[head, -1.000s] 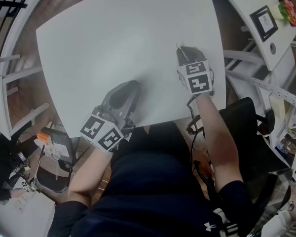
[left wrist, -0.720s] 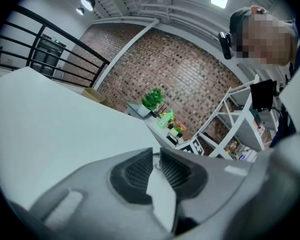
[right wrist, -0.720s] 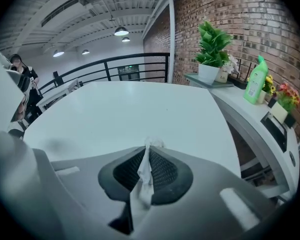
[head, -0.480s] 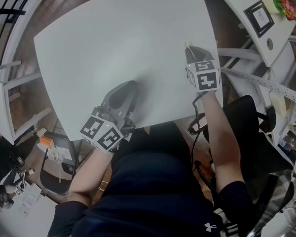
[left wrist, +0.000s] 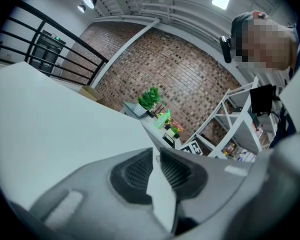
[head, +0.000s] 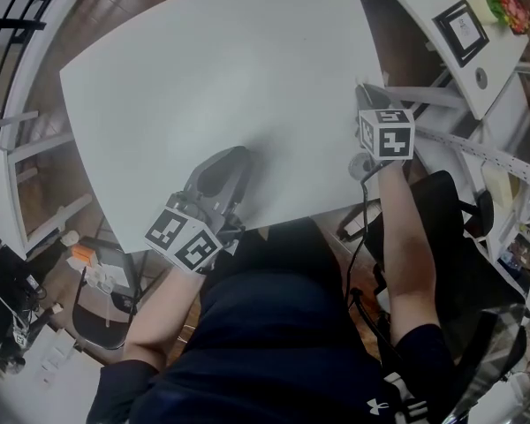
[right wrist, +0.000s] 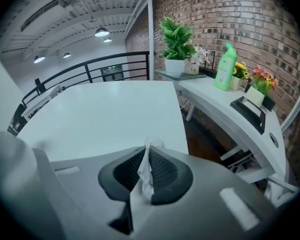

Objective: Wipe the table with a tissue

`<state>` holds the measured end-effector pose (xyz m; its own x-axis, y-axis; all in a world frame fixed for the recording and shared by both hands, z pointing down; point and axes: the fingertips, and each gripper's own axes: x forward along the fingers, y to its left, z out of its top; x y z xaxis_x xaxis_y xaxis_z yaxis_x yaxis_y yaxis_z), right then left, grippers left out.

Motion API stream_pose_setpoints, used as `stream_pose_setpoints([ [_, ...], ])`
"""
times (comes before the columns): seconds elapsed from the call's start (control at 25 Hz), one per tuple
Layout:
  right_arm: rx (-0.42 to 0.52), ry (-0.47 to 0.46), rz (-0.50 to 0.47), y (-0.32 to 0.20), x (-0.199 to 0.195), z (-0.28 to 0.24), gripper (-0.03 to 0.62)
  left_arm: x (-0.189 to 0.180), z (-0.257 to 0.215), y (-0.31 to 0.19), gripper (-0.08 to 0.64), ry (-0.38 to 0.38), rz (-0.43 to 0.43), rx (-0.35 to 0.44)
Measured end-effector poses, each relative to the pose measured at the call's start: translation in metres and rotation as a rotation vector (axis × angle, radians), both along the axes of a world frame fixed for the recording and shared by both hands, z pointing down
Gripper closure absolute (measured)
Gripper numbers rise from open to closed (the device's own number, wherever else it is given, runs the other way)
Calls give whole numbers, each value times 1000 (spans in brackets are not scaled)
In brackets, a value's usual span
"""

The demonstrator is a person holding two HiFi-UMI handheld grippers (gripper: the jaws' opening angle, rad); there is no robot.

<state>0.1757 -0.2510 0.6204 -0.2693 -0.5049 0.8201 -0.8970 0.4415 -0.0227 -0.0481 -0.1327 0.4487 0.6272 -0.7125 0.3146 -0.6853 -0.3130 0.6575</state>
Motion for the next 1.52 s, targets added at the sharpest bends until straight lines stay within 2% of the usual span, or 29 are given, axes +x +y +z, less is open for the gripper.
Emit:
stream_pose_setpoints([
  [0.16,27,2,27,-1,3,-5,566,-2,-3,2,515,-1,-4,6],
  [0.48,134,-91,230,17,43,-61,566,-16,-18,7,515,-1,-2,31],
  [0.68,177,-113,276,40,55,-86,566,-19,-33,8,515,10,9,61],
  [0.84,143,-111,273,43,54,-71,566,-21,-38,13,515,13,7,72],
  [1.2,-5,-58,137,8,29,-7,566,-41,-15,22,515,-16,-71,4],
  [1.4,-48,-25,104,2,18,-1,566,-48,-10,22,515,-9,-104,-12],
  [1.52,-63,-54,91,5,12,1,566,-45,-15,17,515,-1,-107,-2],
])
